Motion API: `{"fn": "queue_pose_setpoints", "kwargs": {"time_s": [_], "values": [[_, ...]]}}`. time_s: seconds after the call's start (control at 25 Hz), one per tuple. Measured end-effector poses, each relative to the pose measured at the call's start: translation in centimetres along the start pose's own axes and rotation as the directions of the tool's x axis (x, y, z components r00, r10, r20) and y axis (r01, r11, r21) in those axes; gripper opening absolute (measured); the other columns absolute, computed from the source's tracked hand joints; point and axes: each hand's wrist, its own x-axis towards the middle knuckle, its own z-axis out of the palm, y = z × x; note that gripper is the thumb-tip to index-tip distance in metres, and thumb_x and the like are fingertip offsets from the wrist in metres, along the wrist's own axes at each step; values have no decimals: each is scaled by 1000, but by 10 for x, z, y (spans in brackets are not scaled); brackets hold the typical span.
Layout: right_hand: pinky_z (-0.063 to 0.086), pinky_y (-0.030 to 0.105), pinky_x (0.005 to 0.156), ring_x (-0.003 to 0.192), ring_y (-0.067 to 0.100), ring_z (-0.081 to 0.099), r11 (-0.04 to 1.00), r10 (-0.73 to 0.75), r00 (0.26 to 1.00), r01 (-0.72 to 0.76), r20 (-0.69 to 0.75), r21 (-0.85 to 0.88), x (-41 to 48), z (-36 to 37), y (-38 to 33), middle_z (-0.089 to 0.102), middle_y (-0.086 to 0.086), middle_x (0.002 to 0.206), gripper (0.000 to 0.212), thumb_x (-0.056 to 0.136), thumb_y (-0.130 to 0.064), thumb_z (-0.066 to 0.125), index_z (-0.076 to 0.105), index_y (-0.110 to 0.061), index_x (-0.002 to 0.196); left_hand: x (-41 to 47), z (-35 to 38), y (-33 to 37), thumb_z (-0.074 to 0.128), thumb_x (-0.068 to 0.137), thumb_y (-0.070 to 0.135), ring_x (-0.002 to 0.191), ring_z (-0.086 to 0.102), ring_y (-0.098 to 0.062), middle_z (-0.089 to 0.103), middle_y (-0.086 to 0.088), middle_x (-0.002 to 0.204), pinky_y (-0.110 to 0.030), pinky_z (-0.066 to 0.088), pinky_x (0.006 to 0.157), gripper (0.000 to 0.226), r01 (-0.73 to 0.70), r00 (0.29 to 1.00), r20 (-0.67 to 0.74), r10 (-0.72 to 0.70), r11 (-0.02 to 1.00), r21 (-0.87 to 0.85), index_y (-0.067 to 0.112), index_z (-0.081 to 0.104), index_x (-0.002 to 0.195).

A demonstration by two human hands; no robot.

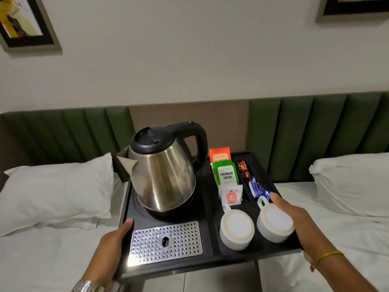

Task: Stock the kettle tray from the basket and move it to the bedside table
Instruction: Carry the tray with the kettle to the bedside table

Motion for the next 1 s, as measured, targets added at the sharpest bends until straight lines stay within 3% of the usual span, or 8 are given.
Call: {"fn": "queue_pose_setpoints", "kwargs": {"time_s": [0.12,0.24,0.36,0.48,0.6,0.8,0.92,1.0], "values": [[47,44,103,105,31,67,997,41,999,-41,-9,64,28,29,8,77,10,110,92,37,-84,77,78,-15,98,39,1,-6,62,88,61,35,34,-19,41,-1,46,-27,24,47,59,29,999,13,-29,999,-31,5,59,70],[45,44,107,112,32,64,996,37,999,-36,-7,87,67,50,22,74,11,118,93,47,-80,75,77,-14,112,95,11,-22,68,83,62,47,37,-20,39,-7,55,-30,31,55,60,45,999,-28,-46,998,-43,2,70,77],[43,46,113,117,34,62,997,45,999,-45,1,59,139,82,61,71,14,125,70,73,-62,69,74,-10,121,182,35,-43,78,69,62,80,64,-28,67,-9,82,-44,50,92,59,13,999,-52,-17,998,-67,7,74,91],[51,39,95,99,21,69,997,-5,1000,6,-13,82,234,114,127,80,0,98,53,58,-65,71,84,-23,88,278,79,-88,74,54,73,114,67,-35,76,-11,114,-54,43,113,79,-17,999,-37,15,997,-74,13,76,106],[51,39,92,84,14,70,993,-67,997,69,-31,95,321,142,193,79,-11,78,54,43,-78,77,84,-34,73,364,114,-130,68,58,80,106,72,-33,78,-6,113,-52,46,109,82,-67,997,-37,65,997,-50,20,77,113],[51,43,100,99,19,72,988,-101,994,107,-51,114,419,189,305,82,-9,95,75,39,-92,73,83,-37,90,476,164,-204,65,71,78,80,64,-38,70,-17,96,-47,46,72,68,-45,998,-41,43,998,-41,22,75,108],[54,43,95,94,20,75,988,-93,992,101,-80,112,455,212,368,81,1,94,74,43,-91,72,83,-33,88,530,190,-251,64,73,77,98,71,-45,78,-20,105,-51,51,90,68,-51,997,-51,53,998,30,17,77,102],[56,41,90,90,21,77,993,-46,995,55,-83,109,475,222,402,81,3,93,73,45,-89,74,84,-32,88,557,206,-281,64,78,71,97,71,-33,81,-4,97,-44,49,87,57,-61,995,-73,64,997,47,19,78,98]]}}
